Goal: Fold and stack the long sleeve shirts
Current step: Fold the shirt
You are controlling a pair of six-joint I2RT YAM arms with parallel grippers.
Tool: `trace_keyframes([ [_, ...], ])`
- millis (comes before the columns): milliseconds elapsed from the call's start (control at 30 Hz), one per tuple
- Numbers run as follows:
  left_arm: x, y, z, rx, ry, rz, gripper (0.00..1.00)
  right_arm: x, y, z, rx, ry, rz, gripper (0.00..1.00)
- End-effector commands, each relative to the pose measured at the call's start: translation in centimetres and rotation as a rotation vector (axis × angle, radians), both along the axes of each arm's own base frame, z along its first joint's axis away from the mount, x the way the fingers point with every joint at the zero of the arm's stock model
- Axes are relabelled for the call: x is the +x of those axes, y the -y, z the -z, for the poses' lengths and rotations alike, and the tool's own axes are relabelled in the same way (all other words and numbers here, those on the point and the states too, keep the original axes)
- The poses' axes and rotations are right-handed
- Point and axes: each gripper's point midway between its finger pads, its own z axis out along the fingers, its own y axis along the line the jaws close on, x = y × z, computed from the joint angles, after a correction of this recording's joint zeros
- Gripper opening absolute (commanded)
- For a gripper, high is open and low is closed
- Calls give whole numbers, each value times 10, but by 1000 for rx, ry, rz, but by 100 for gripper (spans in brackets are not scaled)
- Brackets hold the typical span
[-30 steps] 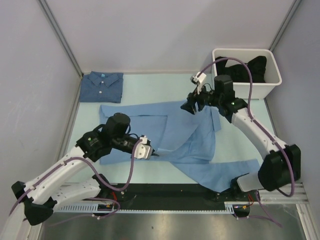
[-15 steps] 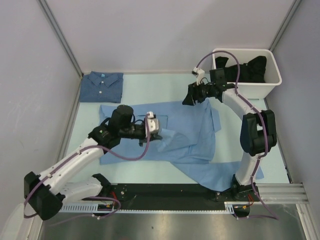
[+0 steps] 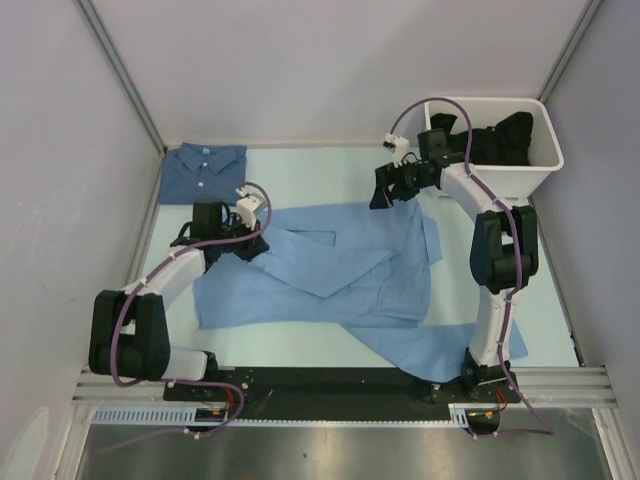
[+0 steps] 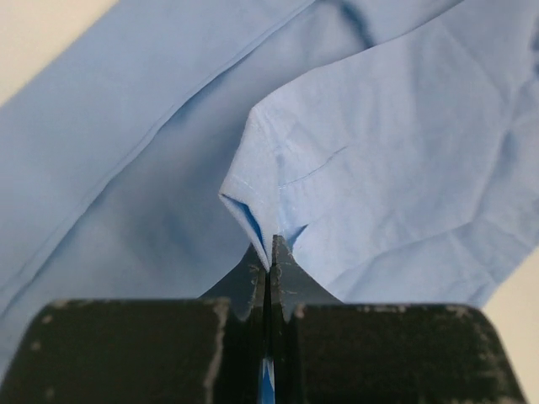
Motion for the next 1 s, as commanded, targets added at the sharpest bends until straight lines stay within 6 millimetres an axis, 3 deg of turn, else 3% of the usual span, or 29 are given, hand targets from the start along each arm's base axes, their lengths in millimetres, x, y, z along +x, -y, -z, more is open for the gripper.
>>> trace_keyframes([
  [0,22,-41,12,-33,-21,-148,0,-3,9,13,-54,-41,0,91],
  [33,24,-42,13,-36,-18,-149,0,-4,9,16,-58,-48,2,91],
  [67,29,-55,13,-36,-16,-187,0,-5,9,19,-61,-55,0,91],
  [300,35,-71,15,-53,-23,-239,0,-7,14,31,-101,-67,-14,91],
  [567,42,-100,31,-48,-73,-339,2,-2,21,29,-124,-54,-9,90],
  [700,39,-100,38,-39,-118,-329,20,-3,21,18,-120,-38,-22,88],
  [733,39,-101,39,-39,-130,-333,29,-5,21,15,-125,-32,-30,87],
  [833,37,-116,37,-25,-146,-386,44,-17,28,1,-145,-22,-52,87],
  [867,36,-129,36,-38,-159,-445,46,-26,32,-11,-152,-15,-57,88],
  [900,33,-129,27,-84,-150,-439,49,-31,37,-15,-159,-17,-61,88],
  [933,30,-131,21,-115,-149,-438,57,-48,44,-13,-168,-59,-67,88],
  [967,28,-136,13,-129,-129,-433,61,-58,50,-26,-178,-27,-90,89],
])
